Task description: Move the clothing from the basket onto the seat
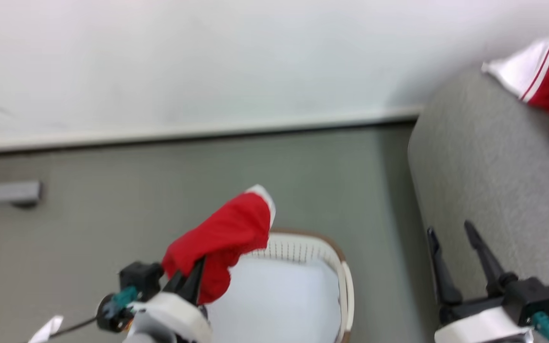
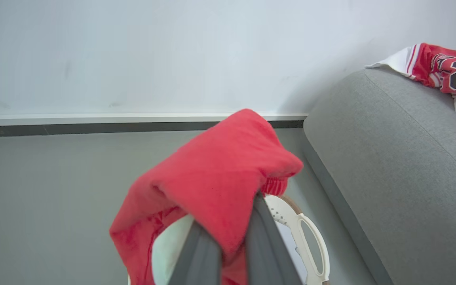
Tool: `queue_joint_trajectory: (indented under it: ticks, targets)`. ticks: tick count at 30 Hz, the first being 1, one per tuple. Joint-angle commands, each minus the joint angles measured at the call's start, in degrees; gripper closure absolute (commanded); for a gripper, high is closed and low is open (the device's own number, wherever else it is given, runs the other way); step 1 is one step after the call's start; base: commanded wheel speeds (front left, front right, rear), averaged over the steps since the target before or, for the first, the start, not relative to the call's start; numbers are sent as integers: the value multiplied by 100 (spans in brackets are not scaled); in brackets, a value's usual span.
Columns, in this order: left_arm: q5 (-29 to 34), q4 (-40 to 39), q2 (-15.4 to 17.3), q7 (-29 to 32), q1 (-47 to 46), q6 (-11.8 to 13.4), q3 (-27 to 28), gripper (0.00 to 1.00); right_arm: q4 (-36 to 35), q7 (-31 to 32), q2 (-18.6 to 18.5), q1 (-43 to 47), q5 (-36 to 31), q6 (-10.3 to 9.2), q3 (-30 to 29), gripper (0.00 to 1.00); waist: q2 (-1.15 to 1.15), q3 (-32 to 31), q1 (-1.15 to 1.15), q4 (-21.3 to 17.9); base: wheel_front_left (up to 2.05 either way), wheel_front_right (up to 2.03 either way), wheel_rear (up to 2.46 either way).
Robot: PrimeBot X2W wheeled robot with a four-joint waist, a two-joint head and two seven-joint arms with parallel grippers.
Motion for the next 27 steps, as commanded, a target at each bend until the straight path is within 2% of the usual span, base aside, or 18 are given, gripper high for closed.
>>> queue_joint_trajectory:
  ticks: [1,9,18,23,27]
  targets:
    - [70,-207,84,-1,253,31,64,100,62,3,-15,160,40,1,32,0,0,-732,2,98,0,0,0]
    - [233,-1228,461,-2,1179,97,187,100,215,4,-16,562,83,1,310,0,0,-1457,2,21,0,0,0]
    - [257,-2451,918,417,1705,275,264,100,111,4,-15,597,-33,1,568,0,0,-1569,2,-23,0,0,0]
    - [342,-3002,1097,691,1818,256,158,100,27,4,-68,317,-233,1,1161,0,0,-1527,2,-42,0,0,0]
    - [403,-3352,1209,930,1749,180,8,100,32,4,-467,-82,-146,1,2111,0,0,-1496,2,-60,0,0,0]
